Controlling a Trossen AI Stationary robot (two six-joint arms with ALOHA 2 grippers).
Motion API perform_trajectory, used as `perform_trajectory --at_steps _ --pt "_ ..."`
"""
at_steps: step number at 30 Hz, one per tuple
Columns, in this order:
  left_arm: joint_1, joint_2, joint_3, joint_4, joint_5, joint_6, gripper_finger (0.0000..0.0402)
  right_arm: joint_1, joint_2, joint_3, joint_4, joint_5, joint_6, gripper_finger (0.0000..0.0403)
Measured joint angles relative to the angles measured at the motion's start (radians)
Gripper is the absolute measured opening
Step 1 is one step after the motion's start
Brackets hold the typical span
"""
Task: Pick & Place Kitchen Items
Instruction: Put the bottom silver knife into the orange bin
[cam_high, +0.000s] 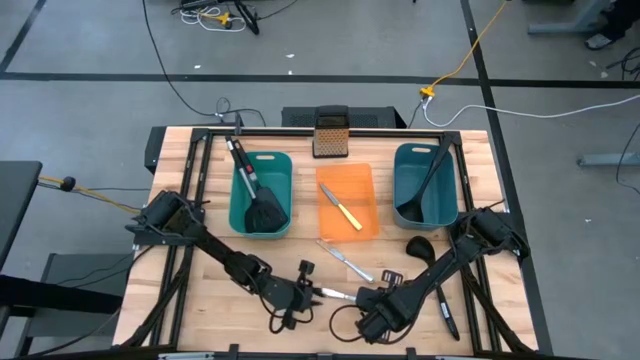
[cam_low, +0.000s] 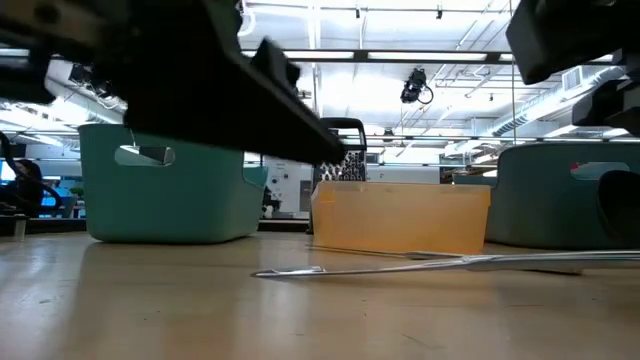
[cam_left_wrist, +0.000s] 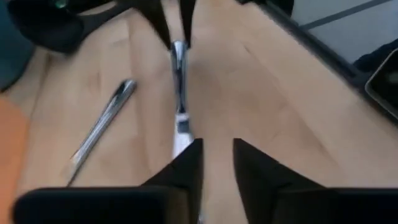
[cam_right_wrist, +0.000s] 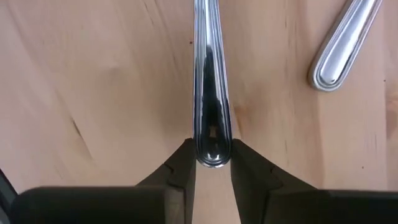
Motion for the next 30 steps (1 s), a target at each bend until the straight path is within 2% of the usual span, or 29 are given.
perform_trajectory --at_steps 7,14,19,30 --pt "0.046 0.012 0.051 -0.058 0.069 0.062 0.0182 -0.005 0.000 0.000 0.005 0.008 0.007 0.0080" --pt "0.082 0.019 0.049 -0.098 0.120 0.056 0.0239 -0.012 -0.003 0.000 0.024 -0.001 0.033 0.0080" --pt "0.099 0.035 0.050 -0.085 0.148 0.074 0.0256 -0.022 -0.025 0.001 0.036 0.003 0.038 0.0080" --pt "0.131 0.126 0.066 -0.057 0.189 0.096 0.0255 -0.026 -0.059 0.002 0.069 0.028 0.026 0.0080"
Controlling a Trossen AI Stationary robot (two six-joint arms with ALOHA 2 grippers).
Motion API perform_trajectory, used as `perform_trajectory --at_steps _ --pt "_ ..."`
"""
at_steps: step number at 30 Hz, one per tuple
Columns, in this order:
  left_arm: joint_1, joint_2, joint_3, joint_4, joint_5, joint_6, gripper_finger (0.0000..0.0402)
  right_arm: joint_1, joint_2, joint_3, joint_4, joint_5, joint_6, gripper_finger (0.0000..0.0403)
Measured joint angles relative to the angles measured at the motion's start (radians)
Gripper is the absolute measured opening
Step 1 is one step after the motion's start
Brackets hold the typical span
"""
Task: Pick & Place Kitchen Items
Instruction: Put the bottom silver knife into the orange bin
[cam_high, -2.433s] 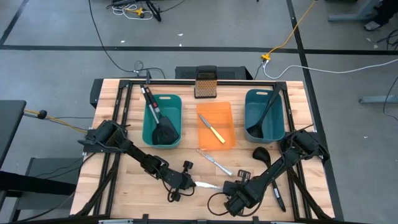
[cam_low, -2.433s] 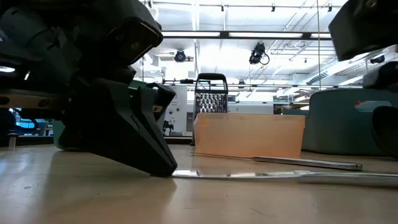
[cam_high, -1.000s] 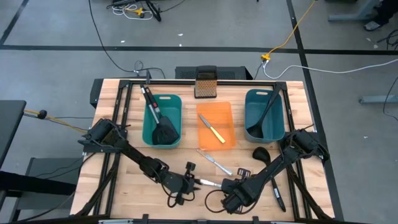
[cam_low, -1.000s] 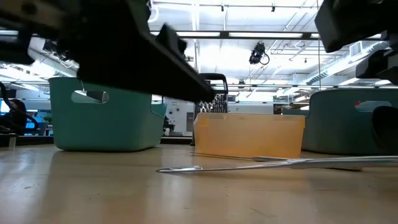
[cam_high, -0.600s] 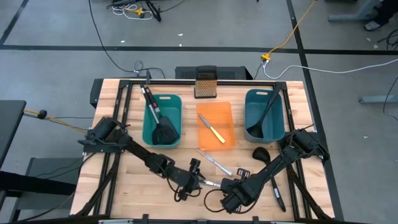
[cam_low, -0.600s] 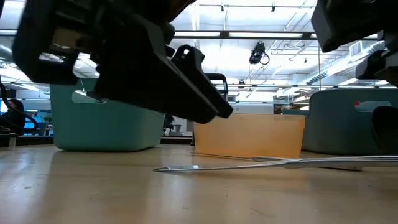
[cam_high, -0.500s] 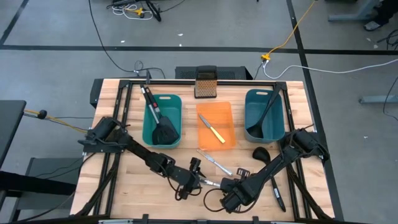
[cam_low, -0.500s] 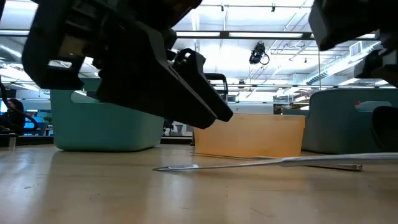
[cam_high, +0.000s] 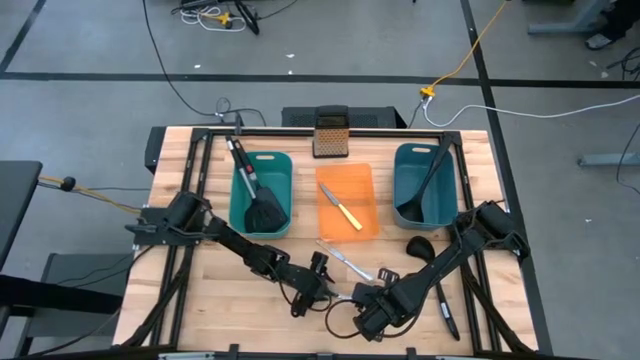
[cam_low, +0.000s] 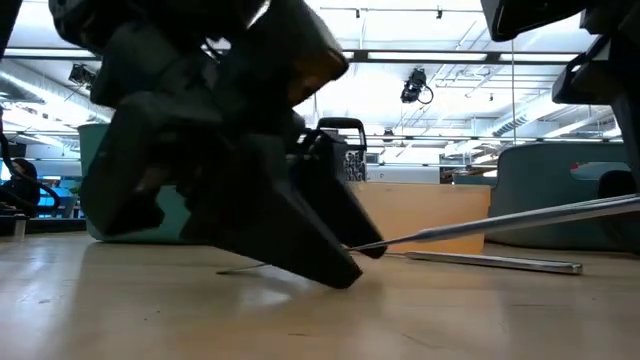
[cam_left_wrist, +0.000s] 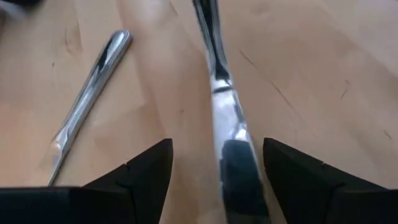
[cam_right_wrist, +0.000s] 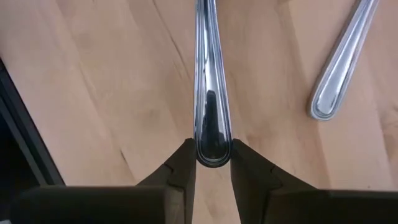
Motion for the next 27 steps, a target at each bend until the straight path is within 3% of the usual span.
perform_trajectory --at_steps 9,18,27 --pt "0.009 0.022 0.030 -0.010 0.024 0.037 0.0234 -0.011 0.000 0.000 0.025 0.002 -0.011 0.0080" --pt "0.008 0.024 0.030 -0.019 0.006 0.012 0.0077 -0.014 0.000 0.000 0.031 -0.005 0.001 0.0083" --pt "0.010 0.024 0.029 -0.019 0.010 0.024 0.0071 -0.021 0.001 0.000 0.029 -0.002 -0.012 0.0094"
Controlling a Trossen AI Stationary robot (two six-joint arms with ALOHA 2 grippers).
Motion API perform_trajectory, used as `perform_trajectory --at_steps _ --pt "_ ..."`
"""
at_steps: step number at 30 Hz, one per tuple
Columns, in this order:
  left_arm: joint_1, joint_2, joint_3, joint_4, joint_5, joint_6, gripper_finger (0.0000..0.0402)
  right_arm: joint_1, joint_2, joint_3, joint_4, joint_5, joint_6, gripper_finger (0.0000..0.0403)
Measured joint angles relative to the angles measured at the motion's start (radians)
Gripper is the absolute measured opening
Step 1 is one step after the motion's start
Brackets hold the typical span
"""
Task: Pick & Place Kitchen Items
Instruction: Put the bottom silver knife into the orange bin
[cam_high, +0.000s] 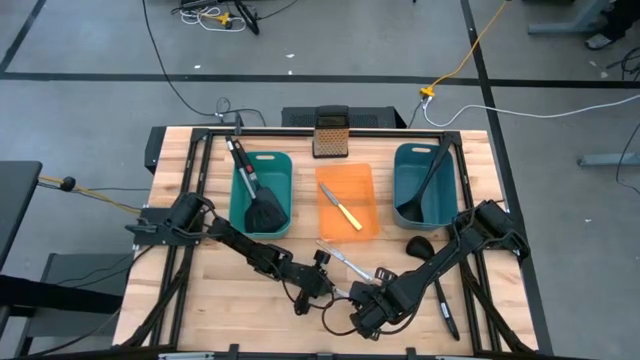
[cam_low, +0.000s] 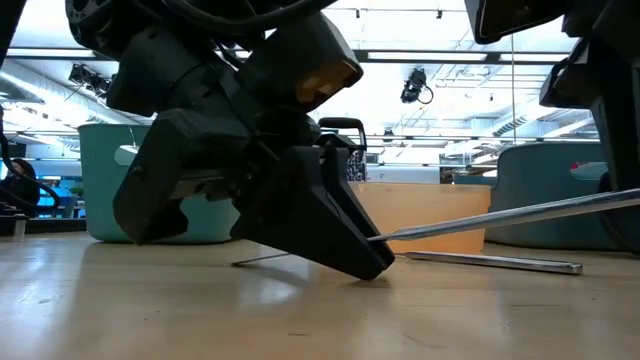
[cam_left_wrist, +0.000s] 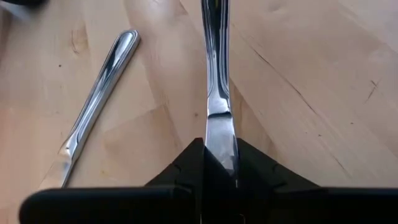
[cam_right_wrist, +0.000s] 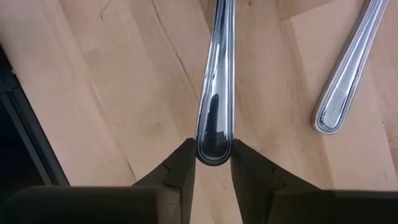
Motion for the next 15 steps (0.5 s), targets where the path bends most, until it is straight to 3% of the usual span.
perform_trajectory --at_steps 6,8,10,15 --pt "0.000 0.000 -0.001 0.000 0.006 -0.001 0.0067 -0.027 0.000 0.000 0.007 -0.014 -0.037 0.0142" --pt "-0.002 0.000 -0.001 -0.001 0.013 0.002 0.0024 -0.042 0.000 0.000 0.008 -0.006 -0.051 0.0168" --pt "-0.002 0.000 -0.001 -0.001 0.010 0.004 0.0008 -0.059 0.000 0.000 0.014 -0.016 -0.066 0.0192" --pt "-0.002 0.000 -0.001 -0.001 0.012 -0.003 0.0010 -0.080 0.000 0.000 0.018 -0.056 -0.081 0.0233"
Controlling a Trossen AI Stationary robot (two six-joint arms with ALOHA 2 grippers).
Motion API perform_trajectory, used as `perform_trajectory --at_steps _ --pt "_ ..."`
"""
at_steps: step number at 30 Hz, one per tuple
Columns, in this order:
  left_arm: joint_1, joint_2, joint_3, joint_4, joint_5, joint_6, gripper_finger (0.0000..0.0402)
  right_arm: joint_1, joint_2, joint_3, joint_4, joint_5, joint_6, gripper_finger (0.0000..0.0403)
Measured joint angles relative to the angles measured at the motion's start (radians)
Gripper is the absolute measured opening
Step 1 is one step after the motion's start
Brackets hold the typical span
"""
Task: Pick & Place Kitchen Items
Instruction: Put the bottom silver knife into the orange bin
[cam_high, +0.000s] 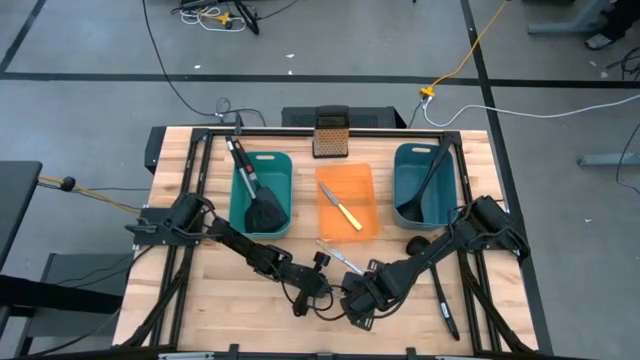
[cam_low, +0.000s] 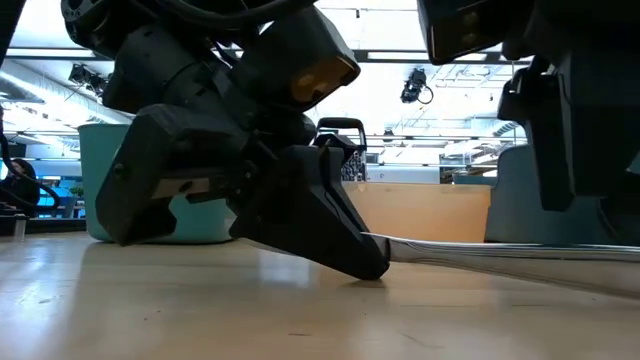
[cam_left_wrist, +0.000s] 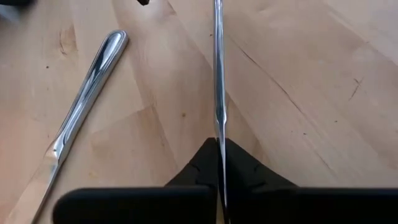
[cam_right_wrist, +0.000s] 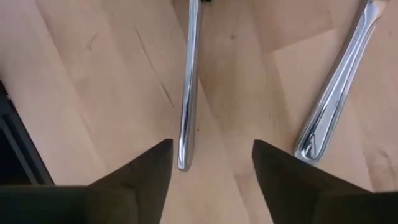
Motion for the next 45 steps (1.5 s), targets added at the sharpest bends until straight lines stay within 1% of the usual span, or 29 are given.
perform_trajectory --at_steps 4,10,13,17,25,28,32,35,39,40,42,45 --pt "0.000 0.000 0.000 -0.010 0.000 0.006 0.0007 -0.001 0.000 0.000 0.026 0.000 -0.014 0.0241" --pt "0.000 0.000 0.000 -0.010 -0.005 0.003 0.0007 -0.001 0.015 0.000 0.119 -0.014 -0.032 0.0233" --pt "0.000 0.000 0.000 -0.001 -0.020 0.002 0.0007 -0.001 0.034 -0.001 0.110 -0.033 -0.029 0.0232" --pt "0.000 0.000 0.004 -0.005 -0.020 0.002 0.0007 -0.001 0.056 -0.001 0.069 -0.033 -0.014 0.0231" --pt "0.000 0.000 0.006 -0.005 -0.019 0.002 0.0007 0.000 0.060 -0.018 0.053 -0.046 0.005 0.0227" --pt "0.000 0.000 0.006 -0.005 -0.019 0.002 0.0007 0.000 0.060 -0.048 0.076 -0.057 0.009 0.0208" --pt "0.000 0.000 0.007 -0.004 -0.024 -0.003 0.0007 -0.003 0.057 -0.080 0.099 -0.059 0.028 0.0161" --pt "0.002 0.000 0.007 -0.004 -0.025 -0.003 0.0007 -0.003 0.056 -0.084 0.098 -0.054 0.018 0.0111" --pt "0.003 0.000 0.007 -0.004 -0.024 -0.009 0.0007 -0.004 0.056 -0.085 0.108 -0.050 -0.007 0.0032" --pt "0.003 0.000 0.007 -0.004 -0.020 -0.013 0.0007 -0.002 0.056 -0.085 0.111 -0.049 -0.013 0.0025" --pt "0.002 0.000 0.008 -0.002 -0.030 -0.014 0.0009 -0.003 0.056 -0.085 0.112 -0.053 -0.018 0.0025" --pt "0.000 -0.004 0.009 -0.020 -0.044 0.002 0.0036 -0.003 0.056 -0.085 0.105 -0.054 -0.008 0.0025"
